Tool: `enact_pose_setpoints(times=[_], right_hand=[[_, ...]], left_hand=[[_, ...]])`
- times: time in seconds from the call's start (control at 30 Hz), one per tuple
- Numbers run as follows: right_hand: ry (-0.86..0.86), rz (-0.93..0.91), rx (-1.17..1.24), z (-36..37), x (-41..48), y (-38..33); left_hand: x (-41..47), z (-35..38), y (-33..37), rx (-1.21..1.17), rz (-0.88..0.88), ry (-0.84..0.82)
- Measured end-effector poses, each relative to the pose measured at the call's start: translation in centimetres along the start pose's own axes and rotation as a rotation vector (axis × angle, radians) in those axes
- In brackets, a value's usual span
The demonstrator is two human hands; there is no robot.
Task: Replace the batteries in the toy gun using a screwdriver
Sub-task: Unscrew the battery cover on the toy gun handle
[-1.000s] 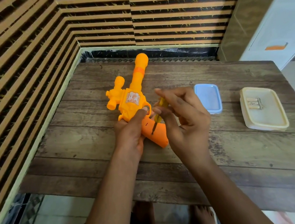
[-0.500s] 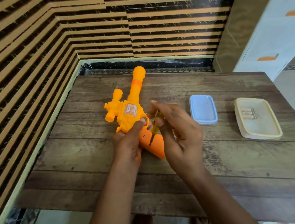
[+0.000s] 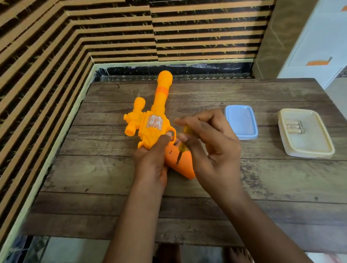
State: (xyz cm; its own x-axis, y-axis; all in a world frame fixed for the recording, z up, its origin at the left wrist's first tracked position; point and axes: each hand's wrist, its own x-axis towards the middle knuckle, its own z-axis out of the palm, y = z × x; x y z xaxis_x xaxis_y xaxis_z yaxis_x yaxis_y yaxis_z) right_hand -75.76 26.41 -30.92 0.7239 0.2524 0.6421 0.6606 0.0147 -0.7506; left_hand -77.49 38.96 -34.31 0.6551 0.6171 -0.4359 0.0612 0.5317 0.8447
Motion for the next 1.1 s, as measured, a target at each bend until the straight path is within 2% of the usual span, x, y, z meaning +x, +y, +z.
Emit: enact_pose_setpoints(times=[0.17, 0.37, 0.57, 1.1], right_hand=[[-0.011, 0.001, 0.023, -0.25, -0.08, 0.20], [0.061, 0.003, -0.028, 0.01, 0.10, 0.16], [0.024, 0.021, 0.031, -0.52, -0.09, 0.57], [0.033, -0.039, -0.020, -0.24, -0.17, 0.56]], left_hand=[[-0.03, 0.21, 0.04, -0.013, -0.003, 0.015], [-0.25, 0.20, 0.29, -0.023, -0.003, 0.008], [-0.57, 0.47, 0.24, -0.017, 0.024, 0.009], [-0.61, 0.41, 0.34, -0.024, 0.009, 0.010]])
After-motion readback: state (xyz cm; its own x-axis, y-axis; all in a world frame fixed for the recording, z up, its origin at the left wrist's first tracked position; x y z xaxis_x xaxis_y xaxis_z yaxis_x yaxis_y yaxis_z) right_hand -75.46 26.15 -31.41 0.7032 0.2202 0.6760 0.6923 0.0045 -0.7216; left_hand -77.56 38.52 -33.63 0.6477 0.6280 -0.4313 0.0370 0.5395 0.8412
